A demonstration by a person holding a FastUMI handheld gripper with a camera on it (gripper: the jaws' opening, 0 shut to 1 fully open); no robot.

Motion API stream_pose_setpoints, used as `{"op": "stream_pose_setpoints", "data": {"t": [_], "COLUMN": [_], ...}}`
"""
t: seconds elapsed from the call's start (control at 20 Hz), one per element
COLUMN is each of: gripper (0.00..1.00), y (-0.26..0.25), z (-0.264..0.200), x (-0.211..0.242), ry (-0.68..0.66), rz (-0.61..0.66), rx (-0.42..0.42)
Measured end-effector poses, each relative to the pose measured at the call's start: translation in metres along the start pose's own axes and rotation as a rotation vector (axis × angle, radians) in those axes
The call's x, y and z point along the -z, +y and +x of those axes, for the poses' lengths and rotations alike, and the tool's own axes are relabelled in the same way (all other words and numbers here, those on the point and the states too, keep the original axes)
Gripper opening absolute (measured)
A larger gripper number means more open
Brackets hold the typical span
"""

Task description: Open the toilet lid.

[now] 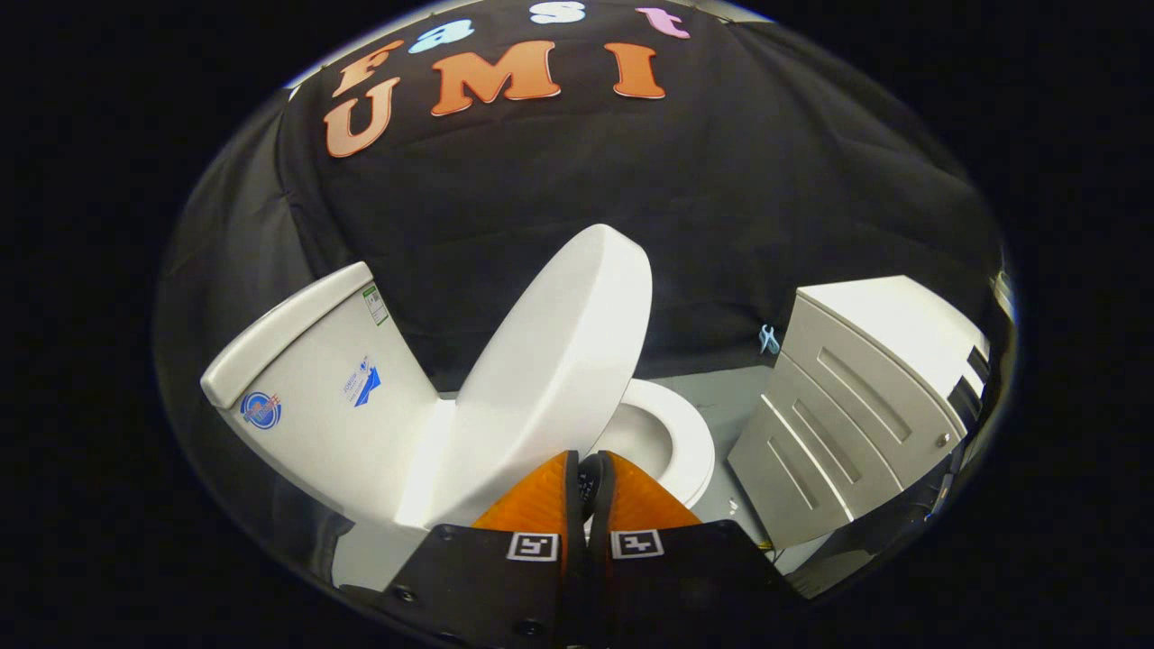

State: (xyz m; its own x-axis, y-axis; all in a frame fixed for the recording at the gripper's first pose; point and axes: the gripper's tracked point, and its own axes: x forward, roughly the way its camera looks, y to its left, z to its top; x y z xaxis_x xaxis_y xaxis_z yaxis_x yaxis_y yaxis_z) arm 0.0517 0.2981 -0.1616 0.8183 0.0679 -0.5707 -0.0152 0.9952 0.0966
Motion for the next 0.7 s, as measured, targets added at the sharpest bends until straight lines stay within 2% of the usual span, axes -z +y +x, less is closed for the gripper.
{"op": "stream_pose_setpoints", "data": {"t": [0.7], "gripper": [0.08], "y": [0.070], "z": [-0.025], "x": [-0.036], "ry": [-0.105], "rz": [-0.146], "rx": [0.069]}}
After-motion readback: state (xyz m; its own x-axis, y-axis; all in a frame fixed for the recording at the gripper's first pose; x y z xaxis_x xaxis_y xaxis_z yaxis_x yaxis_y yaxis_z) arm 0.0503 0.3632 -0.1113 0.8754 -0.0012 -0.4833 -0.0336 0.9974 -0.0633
